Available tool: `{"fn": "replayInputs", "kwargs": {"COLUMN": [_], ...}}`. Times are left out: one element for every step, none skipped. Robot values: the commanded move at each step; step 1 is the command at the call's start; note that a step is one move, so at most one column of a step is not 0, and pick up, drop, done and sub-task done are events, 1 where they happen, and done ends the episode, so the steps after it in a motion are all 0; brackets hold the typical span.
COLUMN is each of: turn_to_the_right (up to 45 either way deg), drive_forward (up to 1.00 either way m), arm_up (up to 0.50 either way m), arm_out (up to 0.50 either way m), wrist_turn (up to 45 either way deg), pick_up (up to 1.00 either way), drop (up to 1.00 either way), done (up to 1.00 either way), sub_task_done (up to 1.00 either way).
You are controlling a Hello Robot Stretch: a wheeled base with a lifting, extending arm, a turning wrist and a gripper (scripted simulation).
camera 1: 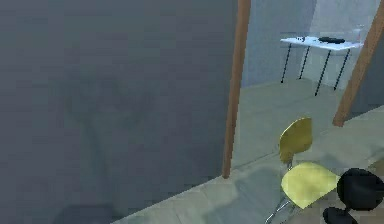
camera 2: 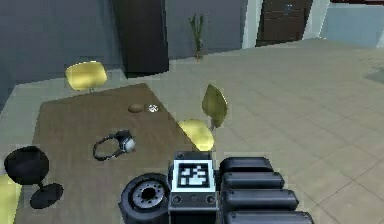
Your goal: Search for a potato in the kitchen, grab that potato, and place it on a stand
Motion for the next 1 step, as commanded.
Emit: {"fn": "replayInputs", "kwargs": {"turn_to_the_right": [45.0], "drive_forward": [0.00], "arm_up": [0.00], "arm_out": [0.00], "wrist_turn": [0.0], "pick_up": [0.00], "drop": [0.00], "done": [0.00], "sub_task_done": [0.00]}}
